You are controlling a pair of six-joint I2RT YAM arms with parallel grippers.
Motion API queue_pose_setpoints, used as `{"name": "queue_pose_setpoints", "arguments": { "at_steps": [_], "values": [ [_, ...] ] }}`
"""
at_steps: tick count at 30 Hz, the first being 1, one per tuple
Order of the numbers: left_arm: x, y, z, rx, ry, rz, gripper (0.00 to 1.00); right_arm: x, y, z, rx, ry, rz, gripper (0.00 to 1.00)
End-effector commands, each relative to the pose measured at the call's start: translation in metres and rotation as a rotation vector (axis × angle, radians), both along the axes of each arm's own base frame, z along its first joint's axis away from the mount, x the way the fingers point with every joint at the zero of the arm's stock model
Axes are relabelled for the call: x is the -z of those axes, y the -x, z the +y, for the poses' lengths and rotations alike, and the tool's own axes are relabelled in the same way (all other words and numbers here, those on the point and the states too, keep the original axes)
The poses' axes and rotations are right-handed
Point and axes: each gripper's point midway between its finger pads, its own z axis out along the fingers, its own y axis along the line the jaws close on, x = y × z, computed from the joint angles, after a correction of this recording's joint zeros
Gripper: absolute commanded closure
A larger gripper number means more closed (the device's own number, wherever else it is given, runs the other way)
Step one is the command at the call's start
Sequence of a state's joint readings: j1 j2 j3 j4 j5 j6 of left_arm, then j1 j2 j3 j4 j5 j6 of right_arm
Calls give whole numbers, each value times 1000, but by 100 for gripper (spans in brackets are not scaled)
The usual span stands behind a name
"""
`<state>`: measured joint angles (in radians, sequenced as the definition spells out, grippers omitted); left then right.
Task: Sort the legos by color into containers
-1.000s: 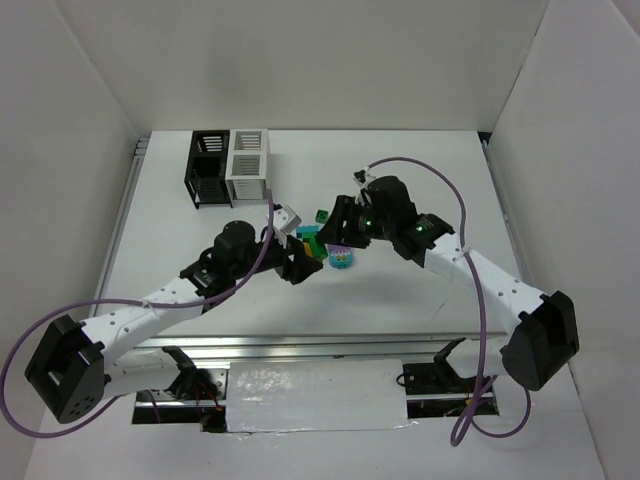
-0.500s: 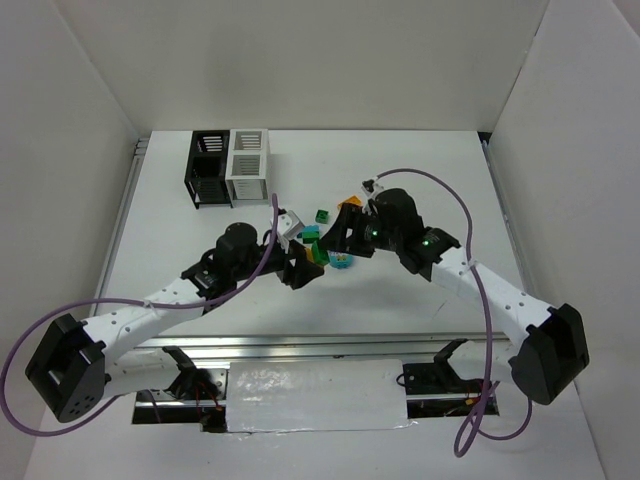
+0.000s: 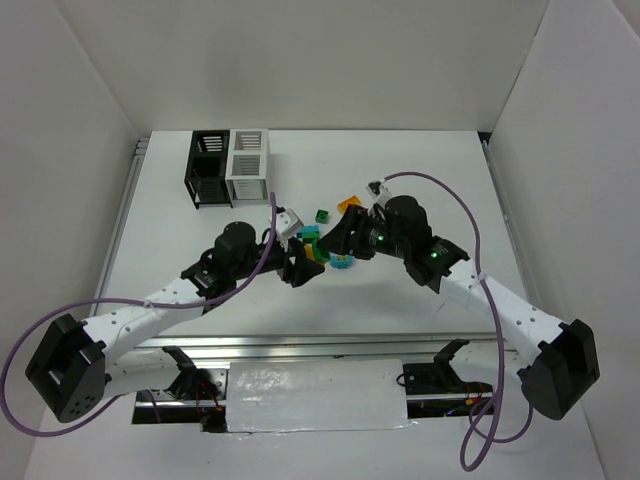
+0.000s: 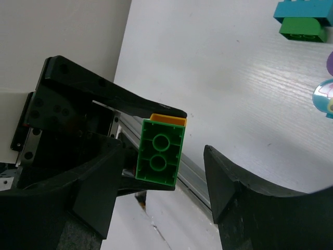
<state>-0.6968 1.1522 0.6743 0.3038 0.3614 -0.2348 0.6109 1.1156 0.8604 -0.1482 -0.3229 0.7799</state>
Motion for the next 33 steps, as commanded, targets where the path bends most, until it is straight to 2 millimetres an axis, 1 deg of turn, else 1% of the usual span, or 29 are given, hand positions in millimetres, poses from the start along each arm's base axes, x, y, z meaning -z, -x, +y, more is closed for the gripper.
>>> {"name": "queue_pose_setpoints", "arguments": {
  "at_steps": [1,3,7,8,10,11,12,13,14,17,20,22,23,24,25,28,29,31,32,33],
  "values": [
    [-33,-1,-7,36,66,-102,100,-18,3,14,-85,-33,-46,30],
    [-34,-2,-6,30,65,-105,100,-14,8,20,-131,-41,-24,32],
    [-35,0,-6,36,69,-107,100,-6,7,22,-134,-2,-10,38],
    [-37,0,-6,36,72,-112,100,-4,7,23,-136,2,-6,44],
    [-36,1,-6,38,67,-110,100,-5,8,24,-141,5,-10,51],
    [-36,0,-6,35,64,-109,100,-4,6,24,-143,10,-9,58],
    [-36,-2,-6,31,60,-108,100,-5,8,25,-151,21,-16,73],
    [-33,-3,-7,29,52,-102,100,-5,8,26,-154,26,-18,85],
    [-31,-4,-7,28,45,-98,100,-3,8,25,-151,37,-10,100],
    [-27,-8,-6,11,23,-93,100,-8,6,22,-144,52,-40,100],
    [-24,-11,-5,6,1,-96,100,-22,-1,13,-108,73,-104,100],
    [-18,-12,-6,12,-21,-88,100,-32,-4,8,-96,75,-138,100],
    [-16,-13,-6,13,-26,-84,100,-33,-3,6,-97,81,-135,100],
    [-14,-13,-7,18,-31,-80,100,-40,-5,5,-98,84,-154,100],
    [-14,-12,-8,22,-29,-78,100,-42,-5,3,-96,88,-156,100],
    [-18,-11,-9,36,-24,-90,100,-43,-8,-4,-74,101,-159,100],
    [-19,-10,-9,41,-20,-93,100,-40,-14,-11,-54,102,-152,100],
    [-21,-7,-10,58,-16,-103,100,-38,-11,-13,-84,71,-140,100],
    [-22,-6,-10,62,-15,-105,100,-37,-16,-20,-71,58,-131,100],
    [-21,-6,-10,71,-16,-106,100,-39,-12,-20,-101,36,-124,100]
  ]
}}
